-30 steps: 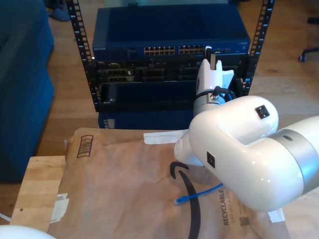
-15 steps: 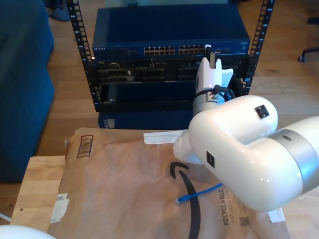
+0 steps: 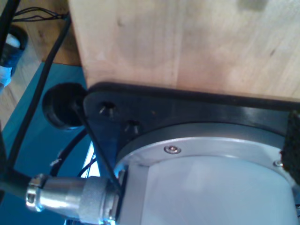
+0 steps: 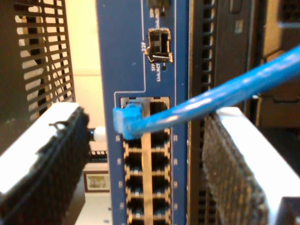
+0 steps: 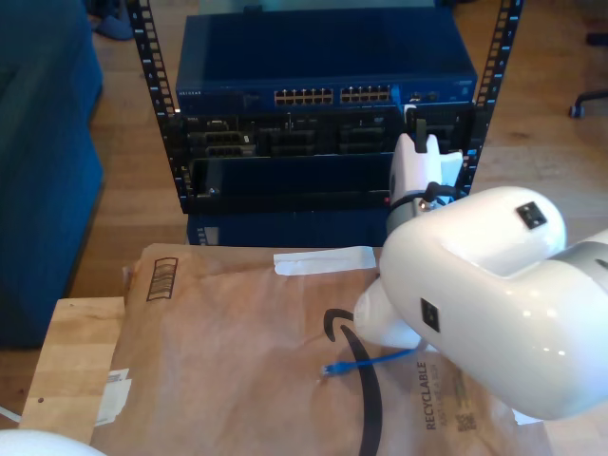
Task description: Grab the cable and plug it in
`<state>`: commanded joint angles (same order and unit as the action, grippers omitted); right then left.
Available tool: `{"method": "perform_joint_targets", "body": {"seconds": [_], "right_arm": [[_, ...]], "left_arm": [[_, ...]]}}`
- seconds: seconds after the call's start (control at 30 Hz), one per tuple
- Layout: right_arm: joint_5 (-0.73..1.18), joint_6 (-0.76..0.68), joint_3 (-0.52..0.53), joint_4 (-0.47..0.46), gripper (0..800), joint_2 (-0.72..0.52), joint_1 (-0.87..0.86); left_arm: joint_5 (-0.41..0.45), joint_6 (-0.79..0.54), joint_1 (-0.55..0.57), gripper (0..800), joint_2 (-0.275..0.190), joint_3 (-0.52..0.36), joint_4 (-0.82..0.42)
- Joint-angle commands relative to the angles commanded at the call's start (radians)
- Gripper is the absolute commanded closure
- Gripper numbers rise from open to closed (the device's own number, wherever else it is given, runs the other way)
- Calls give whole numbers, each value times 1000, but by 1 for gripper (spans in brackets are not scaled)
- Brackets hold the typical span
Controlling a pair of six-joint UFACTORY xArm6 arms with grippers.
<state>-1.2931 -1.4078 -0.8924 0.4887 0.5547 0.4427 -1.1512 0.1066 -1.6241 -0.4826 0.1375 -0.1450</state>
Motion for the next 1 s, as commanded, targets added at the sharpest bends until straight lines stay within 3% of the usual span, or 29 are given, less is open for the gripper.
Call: {"method": "perform_joint_targets", "body": {"seconds": [0.23, 0.4, 0.47, 0.57, 0.6, 0.8, 1.0], "right_arm": [[138, 21, 190, -109, 405, -152, -14], [339, 115, 278, -310, 371, -315, -161], [436, 115, 278, -413, 290, -362, -230], [606, 115, 270, -488, 24, -434, -327], [649, 117, 267, -511, 1, -451, -351], [755, 117, 273, -726, 1, -559, -535], [1059, 117, 276, -953, 2, -640, -720]], "left_arm": [[0, 0, 0, 1, 0, 0, 0], [0, 2, 0, 1, 0, 0, 0], [0, 2, 0, 1, 0, 0, 0], [0, 2, 0, 1, 0, 0, 0], [0, 2, 0, 1, 0, 0, 0], [0, 2, 0, 1, 0, 0, 0], [0, 2, 0, 1, 0, 0, 0]]}}
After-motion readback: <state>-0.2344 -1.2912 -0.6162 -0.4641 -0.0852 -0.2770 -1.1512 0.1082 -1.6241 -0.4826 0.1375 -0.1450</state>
